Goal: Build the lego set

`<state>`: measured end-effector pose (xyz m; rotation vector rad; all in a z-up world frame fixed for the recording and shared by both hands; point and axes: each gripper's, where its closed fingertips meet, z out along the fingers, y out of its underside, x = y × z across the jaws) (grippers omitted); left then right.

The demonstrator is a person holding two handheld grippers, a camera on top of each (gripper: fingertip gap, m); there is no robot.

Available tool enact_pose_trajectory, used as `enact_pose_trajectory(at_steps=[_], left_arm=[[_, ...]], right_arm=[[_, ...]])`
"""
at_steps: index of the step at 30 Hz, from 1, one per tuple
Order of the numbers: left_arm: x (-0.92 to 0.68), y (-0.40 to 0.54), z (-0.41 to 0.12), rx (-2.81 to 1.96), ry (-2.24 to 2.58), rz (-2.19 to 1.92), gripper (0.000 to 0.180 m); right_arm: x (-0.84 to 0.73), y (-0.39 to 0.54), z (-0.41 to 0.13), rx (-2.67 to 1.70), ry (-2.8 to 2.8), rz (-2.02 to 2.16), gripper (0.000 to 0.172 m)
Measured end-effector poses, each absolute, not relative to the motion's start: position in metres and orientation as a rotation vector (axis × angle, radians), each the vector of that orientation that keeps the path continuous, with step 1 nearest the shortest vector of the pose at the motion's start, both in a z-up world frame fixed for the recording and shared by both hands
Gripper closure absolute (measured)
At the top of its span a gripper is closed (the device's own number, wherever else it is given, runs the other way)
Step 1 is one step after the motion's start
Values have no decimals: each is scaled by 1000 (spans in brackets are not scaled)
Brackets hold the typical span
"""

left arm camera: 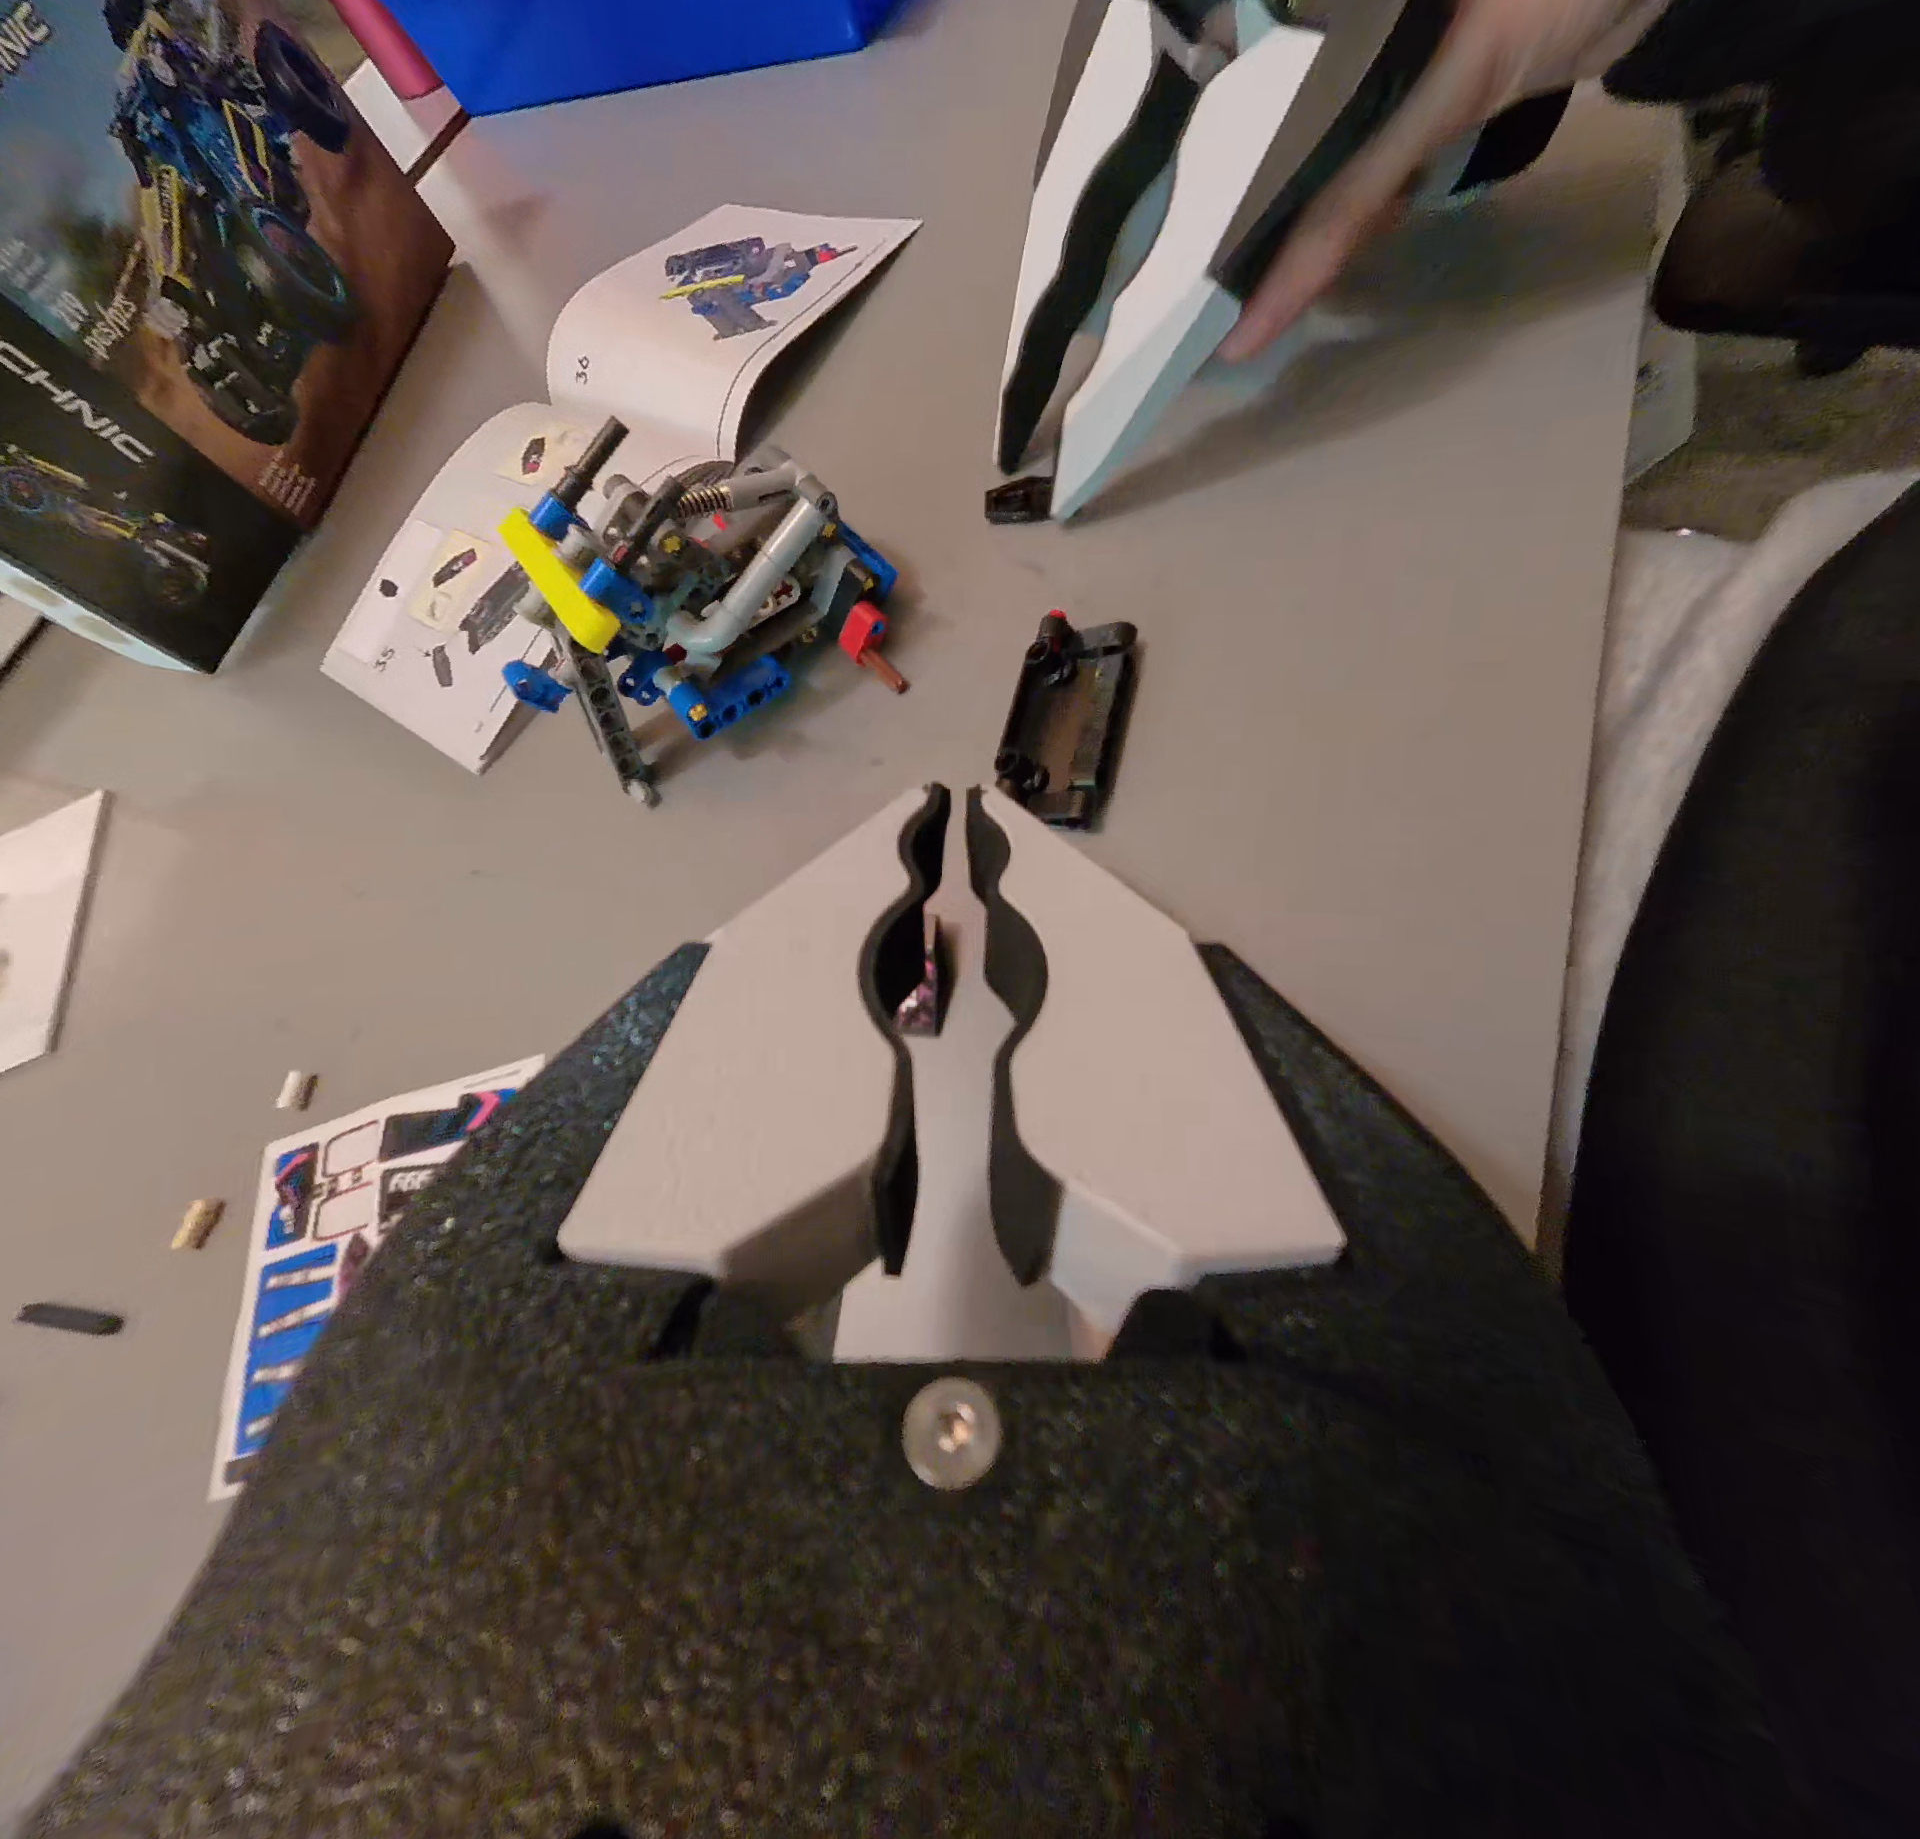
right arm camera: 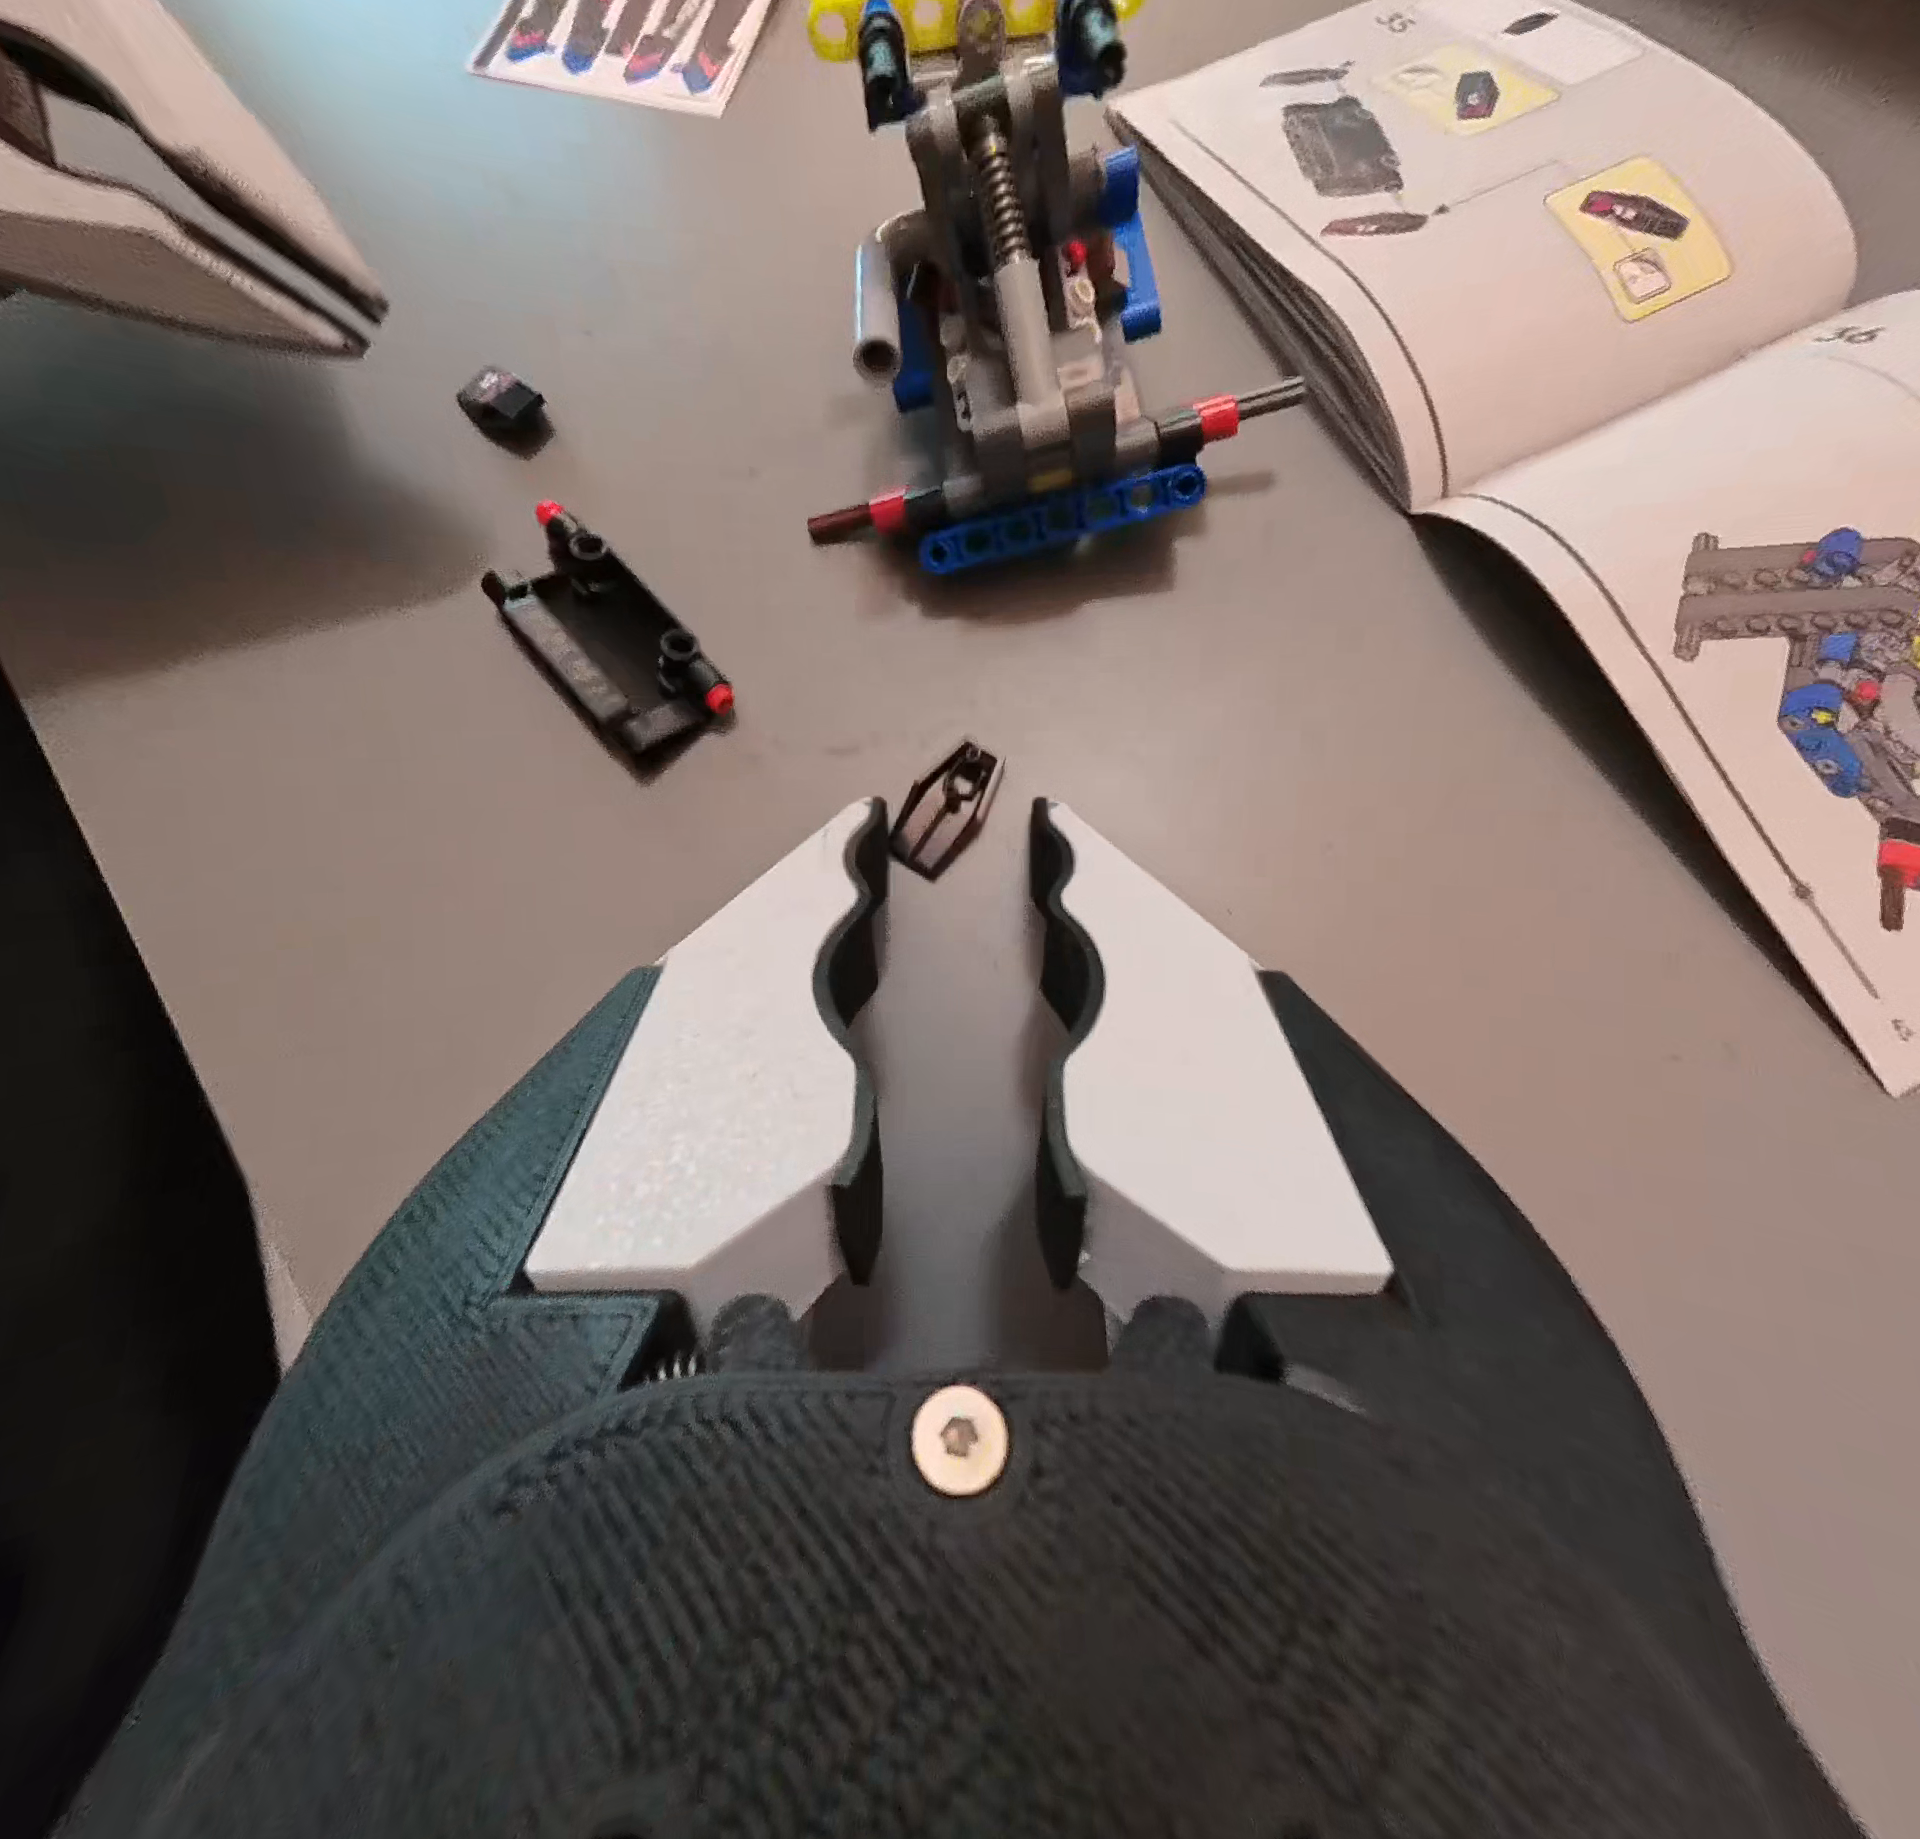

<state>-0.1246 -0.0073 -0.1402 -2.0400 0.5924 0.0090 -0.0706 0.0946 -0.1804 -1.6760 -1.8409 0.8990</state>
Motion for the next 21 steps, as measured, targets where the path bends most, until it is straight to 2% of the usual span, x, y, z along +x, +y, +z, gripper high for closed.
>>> enact_pose_trajectory(at_steps=[2,10,14,18,21], left_arm=[[-123,-6,-140,-2039,572,-17,180],[-119,0,-128,-1987,464,-155,177],[-113,9,-101,-1842,378,-280,159],[-111,22,-82,-1719,399,-172,136],[-101,29,-71,-1653,480,-25,133]], right_arm=[[-75,94,-181,-1673,-1846,890,157],[-76,86,-170,-1426,-1916,866,159],[-85,68,-124,-1398,-1677,1353,159],[-93,49,-87,-1394,-1439,1756,159],[-97,34,-65,-1393,-1252,2082,159]])
